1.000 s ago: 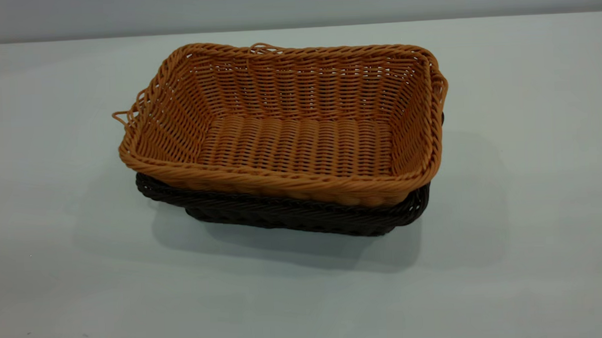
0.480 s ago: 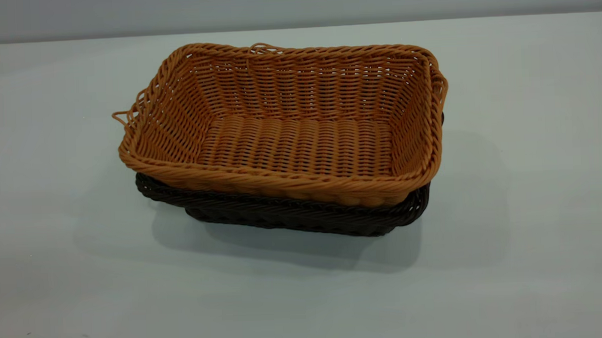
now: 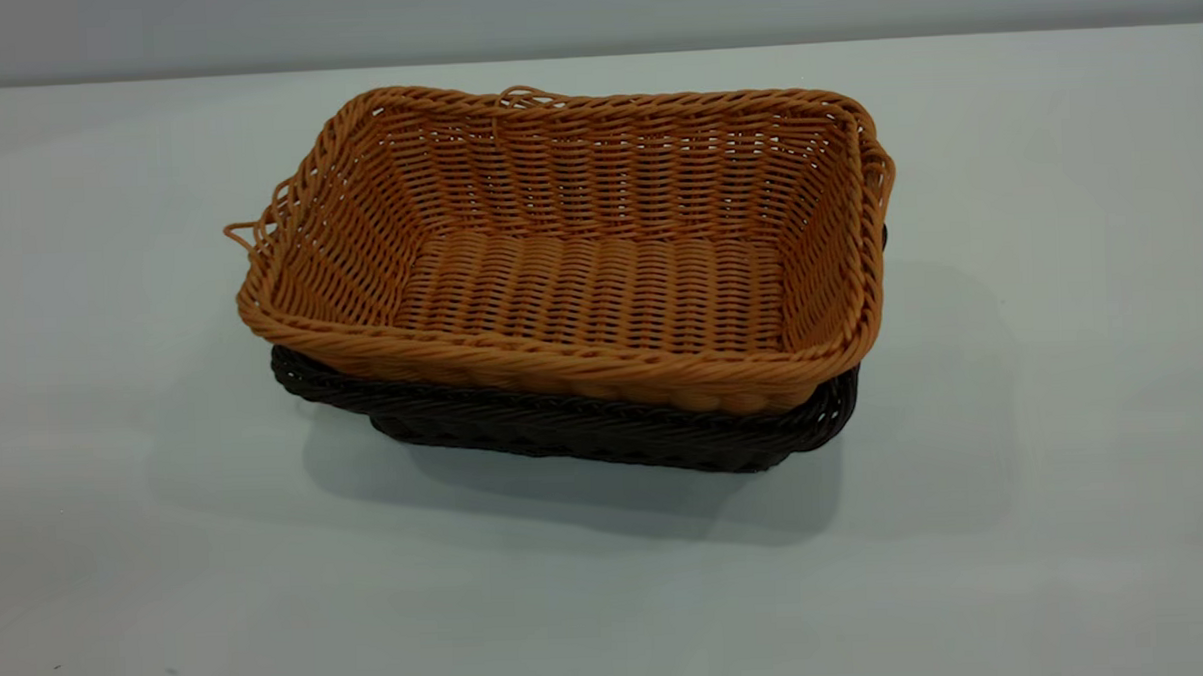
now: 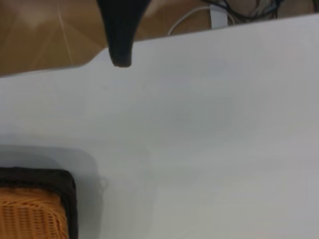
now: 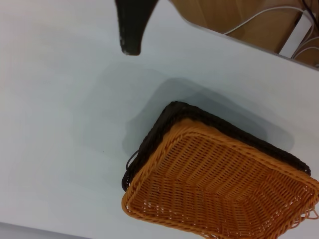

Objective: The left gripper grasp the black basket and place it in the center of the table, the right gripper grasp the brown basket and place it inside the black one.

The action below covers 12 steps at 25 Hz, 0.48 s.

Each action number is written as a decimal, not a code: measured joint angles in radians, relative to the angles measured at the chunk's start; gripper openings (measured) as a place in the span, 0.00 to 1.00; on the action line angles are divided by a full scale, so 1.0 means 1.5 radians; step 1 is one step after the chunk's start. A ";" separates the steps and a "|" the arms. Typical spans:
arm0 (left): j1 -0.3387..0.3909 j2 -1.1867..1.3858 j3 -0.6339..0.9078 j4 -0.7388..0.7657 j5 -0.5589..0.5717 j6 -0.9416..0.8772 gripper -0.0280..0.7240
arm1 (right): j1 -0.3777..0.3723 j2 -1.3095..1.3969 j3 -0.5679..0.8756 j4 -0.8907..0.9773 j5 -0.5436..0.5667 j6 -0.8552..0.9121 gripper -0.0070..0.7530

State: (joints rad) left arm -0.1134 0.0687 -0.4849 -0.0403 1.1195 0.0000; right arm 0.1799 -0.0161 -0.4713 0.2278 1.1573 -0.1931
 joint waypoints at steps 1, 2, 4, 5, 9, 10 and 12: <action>0.006 -0.008 0.000 0.001 0.000 0.009 0.76 | 0.000 0.000 0.000 0.000 0.000 0.000 0.78; 0.014 -0.018 0.000 0.001 0.000 0.014 0.76 | 0.000 0.000 0.000 0.000 0.000 0.000 0.78; 0.038 -0.039 0.000 0.007 -0.001 0.023 0.76 | 0.000 0.000 0.000 0.000 0.000 0.000 0.78; 0.048 -0.048 0.000 0.009 -0.001 0.025 0.76 | 0.000 0.000 0.000 0.000 0.000 0.000 0.78; 0.077 -0.059 0.000 0.011 -0.001 0.027 0.76 | 0.000 0.000 0.000 0.000 0.000 0.000 0.78; 0.079 -0.059 0.000 0.011 -0.001 0.027 0.76 | 0.000 0.000 0.000 0.000 0.000 0.000 0.78; 0.080 -0.059 0.000 0.011 -0.001 0.027 0.76 | 0.000 0.000 0.000 0.000 0.000 0.000 0.78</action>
State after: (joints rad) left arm 0.0073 -0.0196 -0.4842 -0.0231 1.1183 0.0411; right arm 0.1799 -0.0161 -0.4713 0.2278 1.1573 -0.1931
